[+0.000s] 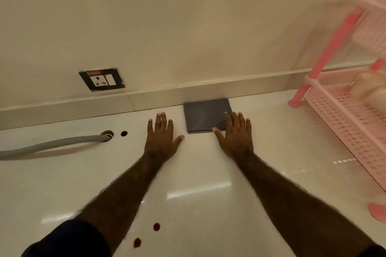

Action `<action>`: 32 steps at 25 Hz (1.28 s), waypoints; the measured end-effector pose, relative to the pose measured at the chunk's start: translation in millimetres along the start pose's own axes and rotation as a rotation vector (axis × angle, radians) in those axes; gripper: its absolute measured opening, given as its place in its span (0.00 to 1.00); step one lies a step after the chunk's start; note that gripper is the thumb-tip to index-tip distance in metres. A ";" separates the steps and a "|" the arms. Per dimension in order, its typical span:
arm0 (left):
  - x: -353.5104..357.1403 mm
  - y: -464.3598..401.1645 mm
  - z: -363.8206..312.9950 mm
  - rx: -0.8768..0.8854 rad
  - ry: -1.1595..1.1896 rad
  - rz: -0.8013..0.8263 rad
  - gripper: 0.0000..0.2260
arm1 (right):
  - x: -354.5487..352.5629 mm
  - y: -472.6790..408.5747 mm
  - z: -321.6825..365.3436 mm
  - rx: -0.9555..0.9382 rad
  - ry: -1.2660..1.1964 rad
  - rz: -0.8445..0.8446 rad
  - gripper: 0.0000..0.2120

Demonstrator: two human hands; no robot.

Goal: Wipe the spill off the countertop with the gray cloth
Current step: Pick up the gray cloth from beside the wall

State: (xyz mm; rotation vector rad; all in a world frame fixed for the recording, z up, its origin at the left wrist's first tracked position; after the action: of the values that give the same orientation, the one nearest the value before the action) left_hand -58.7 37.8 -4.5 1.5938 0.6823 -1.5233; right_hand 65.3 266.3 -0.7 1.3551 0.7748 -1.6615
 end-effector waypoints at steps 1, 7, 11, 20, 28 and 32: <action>2.7 -5.3 -8.3 0.009 0.018 0.008 0.38 | -0.8 -7.0 -6.0 0.024 -0.024 -0.012 0.36; 5.6 -23.2 -44.5 -0.043 0.396 -0.026 0.34 | -4.8 -27.7 -18.1 0.124 -0.240 -0.032 0.26; -3.8 -28.5 -53.0 -0.120 0.618 -0.060 0.26 | -10.5 -34.8 -15.1 0.171 -0.287 -0.003 0.27; -17.1 3.0 -55.7 -0.163 0.739 -0.142 0.08 | -15.0 -19.0 -8.3 0.198 -0.592 0.084 0.30; 4.2 81.6 -50.1 -0.179 0.949 0.037 0.15 | -2.0 81.2 -19.9 0.197 -0.693 0.088 0.32; 18.4 118.4 -59.8 -0.157 0.928 0.147 0.25 | 1.7 124.5 -27.9 0.205 -0.706 0.109 0.33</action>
State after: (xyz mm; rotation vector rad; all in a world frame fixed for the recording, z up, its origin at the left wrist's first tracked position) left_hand 74.4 22.9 -4.0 2.1435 1.1040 -0.5365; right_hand 188.4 232.6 -3.4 0.8139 0.1192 -1.9837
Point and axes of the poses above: each hand's wrist, its own y-axis away from the middle knuckle, its own x-axis out of the palm, z = x × y, the point moved 7 cm from there along -y, towards the middle knuckle, and after that the axes turned 7 degrees about z, right-handed, at the moved point
